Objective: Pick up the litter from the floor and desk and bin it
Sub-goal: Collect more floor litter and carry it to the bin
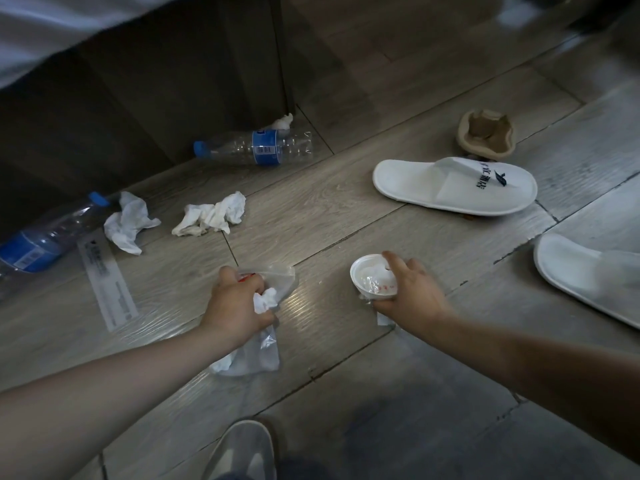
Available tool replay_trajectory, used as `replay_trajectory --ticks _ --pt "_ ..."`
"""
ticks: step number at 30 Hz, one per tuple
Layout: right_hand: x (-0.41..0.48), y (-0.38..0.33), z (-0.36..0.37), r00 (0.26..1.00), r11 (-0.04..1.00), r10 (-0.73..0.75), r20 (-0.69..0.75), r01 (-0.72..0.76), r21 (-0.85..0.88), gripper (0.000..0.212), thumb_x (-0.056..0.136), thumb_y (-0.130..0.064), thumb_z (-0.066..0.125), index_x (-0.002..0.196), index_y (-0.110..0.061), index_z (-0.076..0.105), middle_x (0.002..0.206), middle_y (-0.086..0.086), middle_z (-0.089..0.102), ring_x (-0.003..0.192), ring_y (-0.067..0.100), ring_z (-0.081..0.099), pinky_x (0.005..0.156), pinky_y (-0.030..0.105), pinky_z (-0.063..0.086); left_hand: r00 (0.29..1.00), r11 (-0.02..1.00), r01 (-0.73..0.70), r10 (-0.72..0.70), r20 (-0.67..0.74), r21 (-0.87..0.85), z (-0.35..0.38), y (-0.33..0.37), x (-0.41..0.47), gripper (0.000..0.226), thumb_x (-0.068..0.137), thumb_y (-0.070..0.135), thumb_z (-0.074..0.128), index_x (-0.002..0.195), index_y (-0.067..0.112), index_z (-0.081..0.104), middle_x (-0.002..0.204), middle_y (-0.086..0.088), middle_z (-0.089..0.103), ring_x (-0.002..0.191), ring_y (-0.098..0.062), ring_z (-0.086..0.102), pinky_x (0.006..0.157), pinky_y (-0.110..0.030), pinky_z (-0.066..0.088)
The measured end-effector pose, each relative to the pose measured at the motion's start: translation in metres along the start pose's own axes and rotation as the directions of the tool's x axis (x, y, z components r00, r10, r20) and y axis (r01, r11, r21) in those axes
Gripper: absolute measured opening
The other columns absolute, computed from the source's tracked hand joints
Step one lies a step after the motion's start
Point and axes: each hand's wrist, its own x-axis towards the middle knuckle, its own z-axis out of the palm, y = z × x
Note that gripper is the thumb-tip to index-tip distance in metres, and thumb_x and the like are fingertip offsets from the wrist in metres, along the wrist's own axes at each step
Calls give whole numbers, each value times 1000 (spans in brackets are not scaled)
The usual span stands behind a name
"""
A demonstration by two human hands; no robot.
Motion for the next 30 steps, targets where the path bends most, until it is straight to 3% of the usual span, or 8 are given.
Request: replay_trajectory --ticks 8,12,17,20,23,27,30 --pt "-4 -3 -19 997 985 53 -47 -44 165 82 73 -44 76 142 -26 36 126 8 49 112 25 51 82 24 35 1000 992 -2 -2 -27 -127 -14 15 6 29 68 24 78 89 23 57 111 -4 37 88 -13 49 71 -15 34" --pt "-10 8 -29 992 965 112 -56 -95 246 77 73 -39 74 141 -30 38 126 5 50 112 22 52 88 29 43 999 984 -26 21 -31 -175 -18 38 10 32 70 25 78 93 25 55 113 -2 36 83 -8 44 61 -3 29" --pt "-17 16 -48 986 937 153 -67 -123 327 70 71 -38 72 135 -31 43 115 -1 57 101 20 57 83 30 47 998 982 -60 62 5 -179 -27 68 16 32 71 27 77 95 26 55 113 -1 35 90 -12 49 64 -1 28" --pt "-16 19 -63 981 898 183 -66 -140 416 61 69 -44 72 125 -35 48 104 -1 65 87 18 65 72 29 53 996 983 -84 89 22 -162 -39 89 27 32 71 29 77 96 25 58 114 -2 37 90 -10 48 65 -3 29" --pt "-19 23 -80 976 846 213 -53 -157 509 49 75 -37 74 119 -35 53 94 -7 68 72 7 67 57 21 50 994 983 -101 104 13 -154 -53 115 40 32 72 28 77 98 25 58 114 -2 37 89 -8 45 65 -2 26" --pt "-33 22 -108 967 854 248 -54 -191 484 68 67 -55 69 128 -37 47 110 -10 64 99 13 62 79 32 52 991 985 -115 122 46 -128 -76 152 41 33 73 30 76 97 31 54 114 2 35 86 -5 44 64 -2 27" --pt "-58 10 -139 954 821 298 -30 -240 517 60 68 -49 69 123 -38 49 108 -7 61 93 10 61 63 16 46 993 988 -88 98 71 -126 -106 181 23 32 72 27 76 97 29 56 114 0 37 83 -5 42 63 0 27"
